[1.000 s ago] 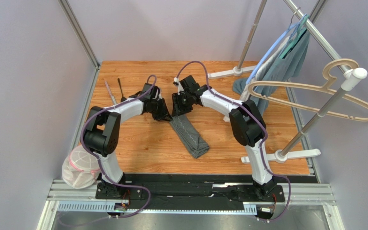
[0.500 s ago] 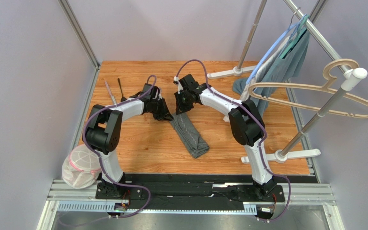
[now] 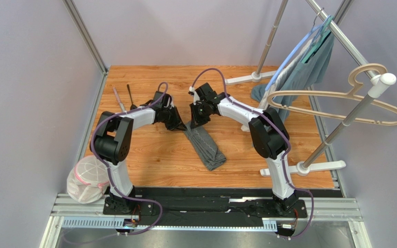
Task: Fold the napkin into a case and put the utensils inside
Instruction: Pick up the top corner of the smaller rectangle folded napkin.
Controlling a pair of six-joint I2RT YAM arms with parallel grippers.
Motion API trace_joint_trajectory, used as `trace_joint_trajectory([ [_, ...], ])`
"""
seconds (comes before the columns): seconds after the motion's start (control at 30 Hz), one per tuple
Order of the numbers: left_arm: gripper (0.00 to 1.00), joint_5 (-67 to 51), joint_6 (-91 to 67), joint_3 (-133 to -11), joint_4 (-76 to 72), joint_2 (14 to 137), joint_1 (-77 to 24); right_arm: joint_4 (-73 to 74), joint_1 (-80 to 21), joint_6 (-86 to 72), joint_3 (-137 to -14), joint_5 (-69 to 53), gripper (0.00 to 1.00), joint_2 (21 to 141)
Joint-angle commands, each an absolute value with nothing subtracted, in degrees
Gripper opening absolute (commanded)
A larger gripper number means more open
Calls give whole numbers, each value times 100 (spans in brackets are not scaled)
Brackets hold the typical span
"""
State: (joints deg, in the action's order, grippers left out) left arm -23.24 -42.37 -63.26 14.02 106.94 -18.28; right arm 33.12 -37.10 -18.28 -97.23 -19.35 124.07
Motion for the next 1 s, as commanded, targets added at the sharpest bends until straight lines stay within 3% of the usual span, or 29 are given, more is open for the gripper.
trace_joint_trajectory([
  [0.0, 18, -2382, -4298, -6284, 1204, 10705, -1775, 2927, -3744, -2030, -9580, -2574, 0, 12041],
  [0.7, 14, -2443, -4245, -6135, 1160, 10319, -1731, 2487, -3498, -2171, -9607, -3296, 0, 12788],
  [0.97, 31, -2320, -4087, -6178, 1459, 9993, -1661, 2487, -3480, -2066, -9545, -3322, 0, 12709],
])
